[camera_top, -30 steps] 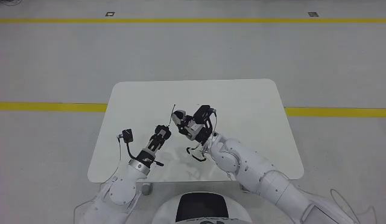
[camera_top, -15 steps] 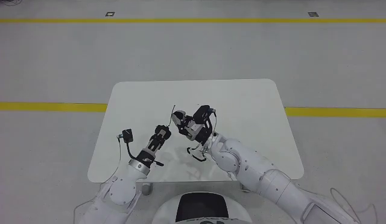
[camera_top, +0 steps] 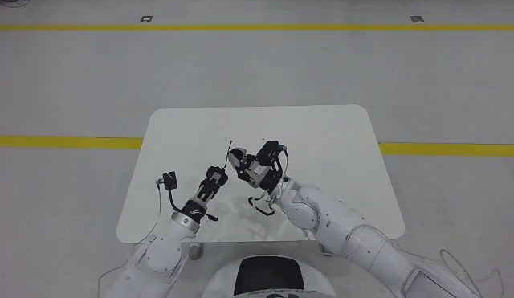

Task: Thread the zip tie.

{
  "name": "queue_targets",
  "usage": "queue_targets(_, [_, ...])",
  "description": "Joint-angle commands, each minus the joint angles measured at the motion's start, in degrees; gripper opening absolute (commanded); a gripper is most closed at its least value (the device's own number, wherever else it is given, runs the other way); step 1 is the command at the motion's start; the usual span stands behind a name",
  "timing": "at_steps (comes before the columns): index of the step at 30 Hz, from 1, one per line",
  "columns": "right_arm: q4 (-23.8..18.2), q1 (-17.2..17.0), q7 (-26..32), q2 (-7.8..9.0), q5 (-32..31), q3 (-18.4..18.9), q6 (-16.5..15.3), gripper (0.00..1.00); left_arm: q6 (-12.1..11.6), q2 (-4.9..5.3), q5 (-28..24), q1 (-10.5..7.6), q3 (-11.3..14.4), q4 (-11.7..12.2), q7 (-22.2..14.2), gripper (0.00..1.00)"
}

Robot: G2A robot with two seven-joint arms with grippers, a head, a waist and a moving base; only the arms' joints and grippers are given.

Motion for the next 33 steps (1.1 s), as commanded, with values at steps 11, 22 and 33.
queue_targets(11, [-0.1, -0.1, -1.0, 0.19, -0.3, -0.2, 0.0, 0.0, 0.0, 0.0, 0.0, 0.0, 0.0, 0.0, 0.0, 0.0])
queue_targets(22, [0.1, 0.0, -0.6, 0.27, 0.2, -0.2, 0.0, 0.0, 0.0, 0.0, 0.0, 0.0, 0.0, 0.0, 0.0, 0.0])
queue_targets(33, [0.5, 0.4, -0.7, 0.19, 0.7, -0.7, 0.0, 0.0, 0.0, 0.0, 0.0, 0.0, 0.0, 0.0, 0.0, 0.0])
